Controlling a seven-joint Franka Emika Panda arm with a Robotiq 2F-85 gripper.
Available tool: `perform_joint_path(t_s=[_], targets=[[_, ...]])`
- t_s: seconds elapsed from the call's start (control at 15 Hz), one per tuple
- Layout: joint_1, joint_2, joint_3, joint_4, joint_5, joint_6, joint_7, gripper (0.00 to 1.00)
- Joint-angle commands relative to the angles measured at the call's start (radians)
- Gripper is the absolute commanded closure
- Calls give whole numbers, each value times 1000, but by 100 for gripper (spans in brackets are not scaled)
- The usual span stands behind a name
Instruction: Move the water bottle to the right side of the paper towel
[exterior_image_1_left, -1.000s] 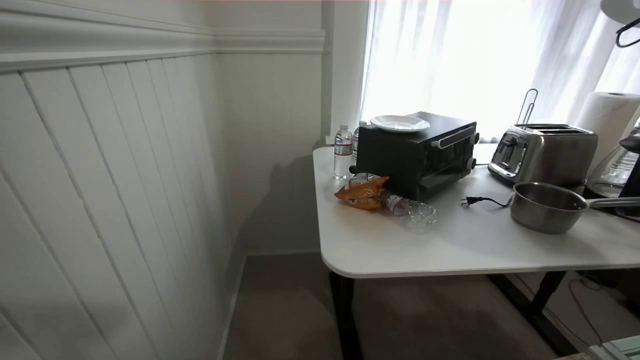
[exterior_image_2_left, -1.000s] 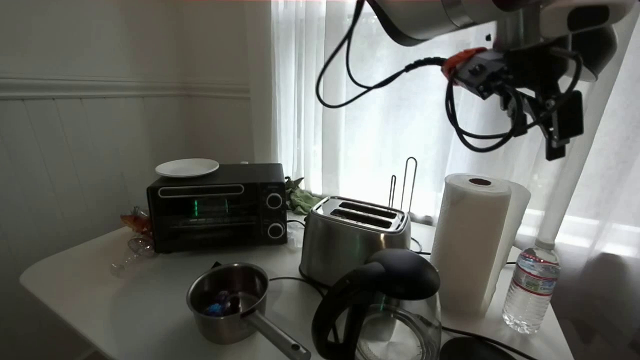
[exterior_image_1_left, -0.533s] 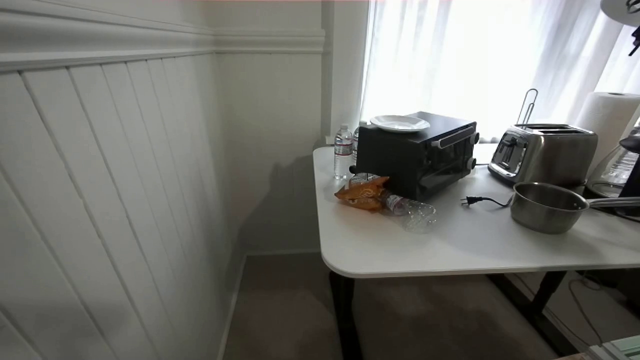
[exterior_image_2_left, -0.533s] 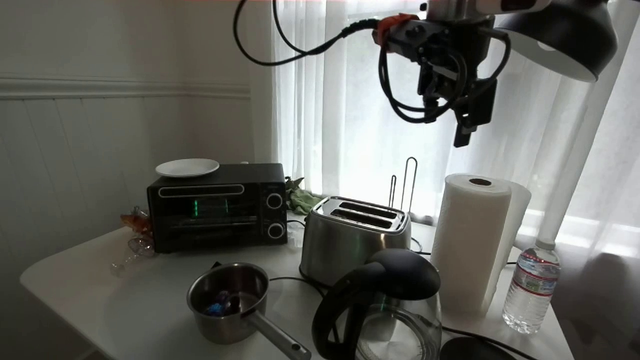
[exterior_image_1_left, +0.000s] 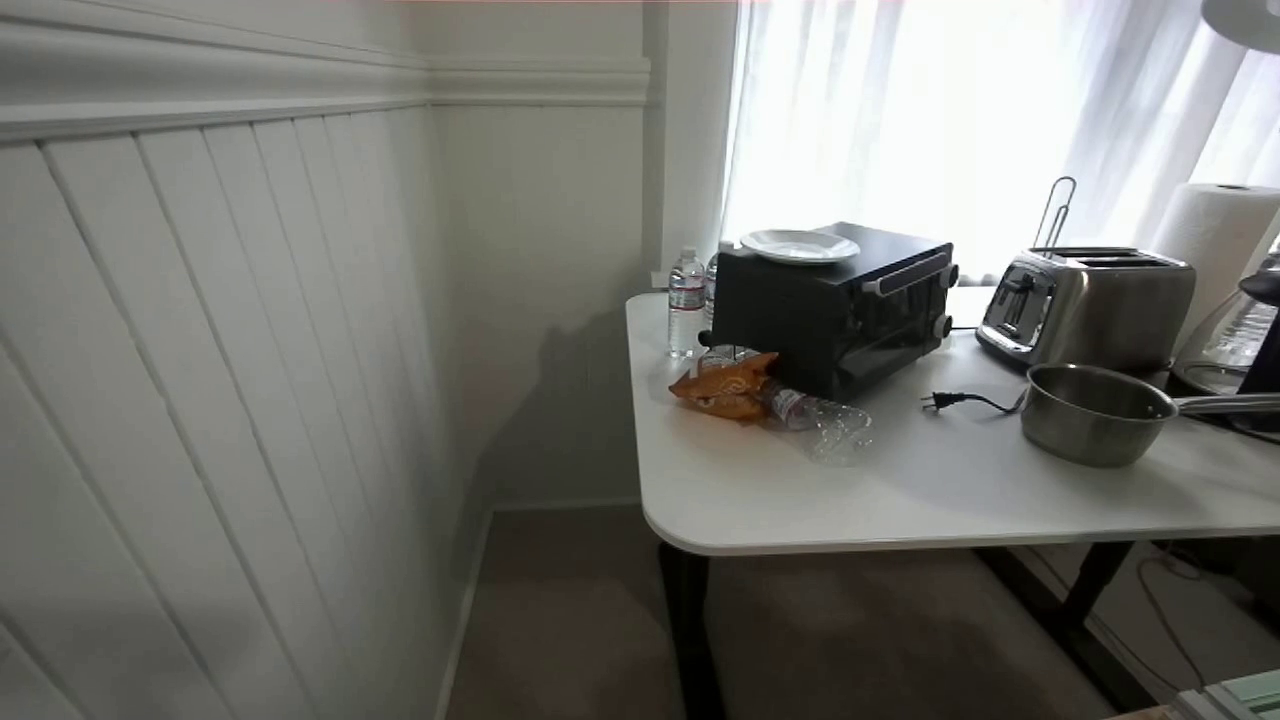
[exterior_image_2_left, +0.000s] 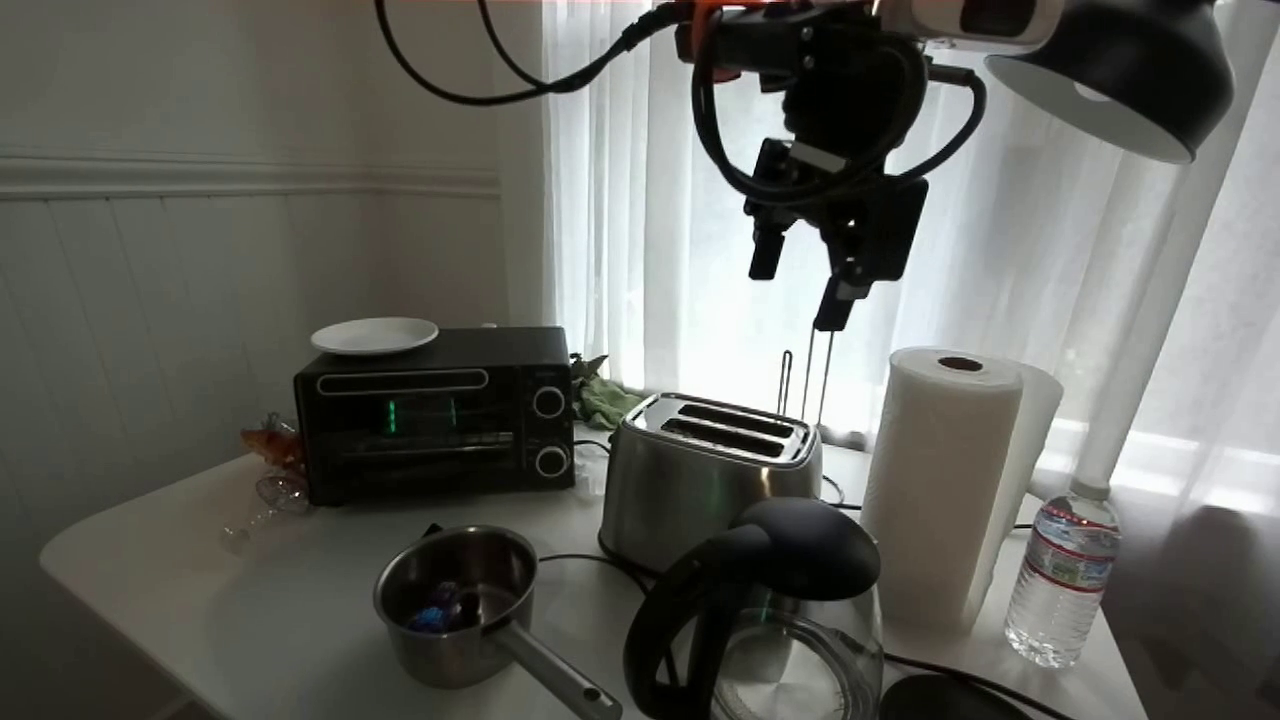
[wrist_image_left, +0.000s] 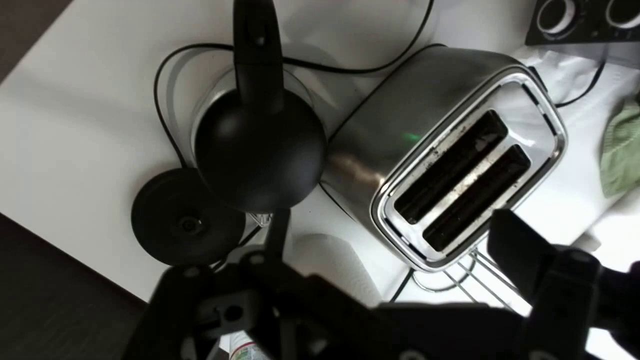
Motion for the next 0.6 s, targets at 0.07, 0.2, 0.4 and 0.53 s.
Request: perform_joint_path(t_s=[0.07,0.2,0.4,0.53], targets=[[-1,17,-15,-15,-123,-63,-13,0],[6,17,-16,-13,-111,-33,-5,0],[4,44,-22,-12,-144,-12,-18,0],[4,48,-22,-12,-146,-11,-19,0]])
